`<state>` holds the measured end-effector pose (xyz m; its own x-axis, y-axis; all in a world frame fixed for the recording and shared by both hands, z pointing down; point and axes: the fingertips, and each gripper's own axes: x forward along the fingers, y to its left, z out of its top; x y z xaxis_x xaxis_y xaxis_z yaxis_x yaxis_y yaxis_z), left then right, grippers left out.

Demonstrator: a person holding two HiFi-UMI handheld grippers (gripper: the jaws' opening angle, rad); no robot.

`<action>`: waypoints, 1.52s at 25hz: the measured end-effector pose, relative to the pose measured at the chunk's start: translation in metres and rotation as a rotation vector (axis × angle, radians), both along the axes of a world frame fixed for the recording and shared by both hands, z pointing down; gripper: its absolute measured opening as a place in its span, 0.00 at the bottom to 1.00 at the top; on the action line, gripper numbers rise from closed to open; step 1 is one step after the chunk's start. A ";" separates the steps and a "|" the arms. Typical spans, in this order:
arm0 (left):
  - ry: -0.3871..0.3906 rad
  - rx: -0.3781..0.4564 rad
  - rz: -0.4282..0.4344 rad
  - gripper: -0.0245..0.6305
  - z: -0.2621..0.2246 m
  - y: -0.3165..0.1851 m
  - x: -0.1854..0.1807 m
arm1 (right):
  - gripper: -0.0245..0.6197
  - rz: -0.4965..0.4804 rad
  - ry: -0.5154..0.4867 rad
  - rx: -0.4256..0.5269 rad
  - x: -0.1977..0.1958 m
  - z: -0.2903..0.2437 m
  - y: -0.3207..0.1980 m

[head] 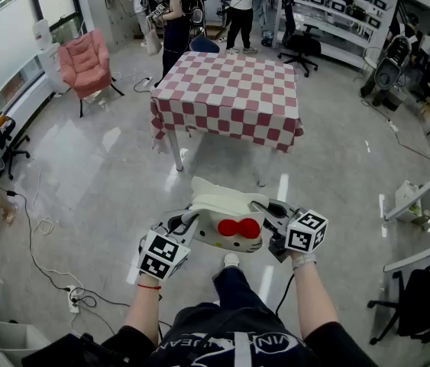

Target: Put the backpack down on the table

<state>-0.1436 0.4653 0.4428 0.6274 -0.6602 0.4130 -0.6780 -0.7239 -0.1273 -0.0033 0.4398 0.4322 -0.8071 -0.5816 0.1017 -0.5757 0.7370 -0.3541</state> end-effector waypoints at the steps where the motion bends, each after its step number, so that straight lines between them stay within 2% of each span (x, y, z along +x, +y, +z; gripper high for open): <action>1: -0.007 -0.006 -0.005 0.08 0.003 -0.001 -0.001 | 0.05 -0.004 -0.006 -0.008 -0.002 0.004 -0.002; 11: -0.022 -0.061 -0.038 0.08 0.024 -0.065 -0.005 | 0.05 -0.010 -0.004 -0.051 -0.004 0.025 -0.064; 21: -0.003 -0.093 -0.035 0.08 0.027 -0.141 0.016 | 0.05 -0.027 0.021 -0.064 0.016 0.027 -0.143; 27: -0.022 -0.102 -0.056 0.08 0.029 -0.182 0.026 | 0.05 -0.046 0.012 -0.068 0.027 0.029 -0.186; 38: -0.026 -0.113 -0.089 0.08 0.034 -0.231 0.045 | 0.05 -0.082 0.018 -0.063 0.044 0.034 -0.240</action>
<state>-0.0983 0.2347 0.4769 0.5561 -0.6615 0.5031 -0.7379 -0.6716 -0.0673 0.0407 0.2000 0.4658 -0.8492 -0.5060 0.1513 -0.5215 0.7583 -0.3912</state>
